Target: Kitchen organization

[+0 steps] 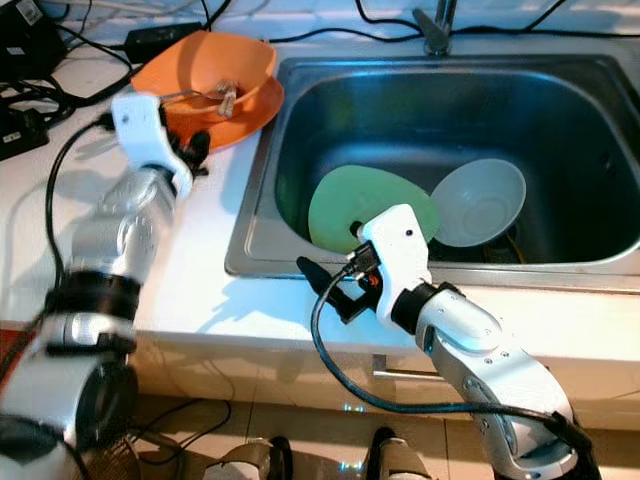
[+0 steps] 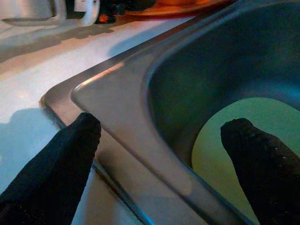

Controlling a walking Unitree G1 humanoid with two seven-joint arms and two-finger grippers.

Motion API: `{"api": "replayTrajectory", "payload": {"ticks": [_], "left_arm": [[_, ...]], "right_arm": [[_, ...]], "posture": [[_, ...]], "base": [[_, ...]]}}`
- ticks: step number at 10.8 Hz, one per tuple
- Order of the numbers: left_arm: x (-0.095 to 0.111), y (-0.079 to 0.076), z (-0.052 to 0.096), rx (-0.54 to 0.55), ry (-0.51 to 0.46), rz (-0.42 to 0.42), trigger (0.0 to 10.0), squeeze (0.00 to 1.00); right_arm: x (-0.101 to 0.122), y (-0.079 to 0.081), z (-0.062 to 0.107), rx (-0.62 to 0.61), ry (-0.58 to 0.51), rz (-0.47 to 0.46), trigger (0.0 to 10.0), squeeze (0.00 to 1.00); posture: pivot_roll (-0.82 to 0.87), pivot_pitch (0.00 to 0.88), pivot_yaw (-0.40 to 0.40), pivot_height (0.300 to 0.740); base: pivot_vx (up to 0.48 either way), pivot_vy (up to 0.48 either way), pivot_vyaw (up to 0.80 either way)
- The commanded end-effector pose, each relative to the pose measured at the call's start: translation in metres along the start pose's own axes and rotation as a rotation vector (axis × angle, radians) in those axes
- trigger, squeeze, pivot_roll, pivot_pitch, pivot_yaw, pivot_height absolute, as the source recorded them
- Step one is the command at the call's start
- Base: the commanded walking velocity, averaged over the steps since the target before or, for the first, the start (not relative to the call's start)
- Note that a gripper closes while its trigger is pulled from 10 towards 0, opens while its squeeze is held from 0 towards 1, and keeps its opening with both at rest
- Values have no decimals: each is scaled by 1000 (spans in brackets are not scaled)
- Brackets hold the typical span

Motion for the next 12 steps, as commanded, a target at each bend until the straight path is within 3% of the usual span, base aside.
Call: {"api": "replayTrajectory", "payload": {"ticks": [1, 5, 8, 12], "left_arm": [[2, 8, -4, 8, 6, -4, 10000, 0], [-9, 10, -12, -36, 110, 25, 10000, 0], [-29, 16, -12, -29, 219, 147, 10000, 0], [-41, -3, -9, -115, 331, 231, 10000, 0]], "right_arm": [[-34, -3, 0, -25, 130, -55, 10000, 0], [-36, 3, 1, -9, 132, -62, 10000, 0], [-37, 6, 1, -3, 135, -62, 10000, 0], [-37, 4, -1, -10, 134, -56, 10000, 0]], "posture": [[11, 256, 116, 740], [11, 260, 122, 740], [10, 259, 126, 740], [19, 252, 132, 740]], "base": [[0, 0, 0], [0, 0, 0], [0, 0, 0], [0, 0, 0]]}}
Point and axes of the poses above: a point about 5 cm out from each wrist's last joint towards the gripper, its own z axis pointing back from the gripper into the wrist, its own x axis along the axis of the wrist's last joint, y = z × x, the point moved 6 cm from there along -z, pointing out of the wrist towards the gripper, and after that the axes turned 3 degrees about -z, right-handed, at the moved point
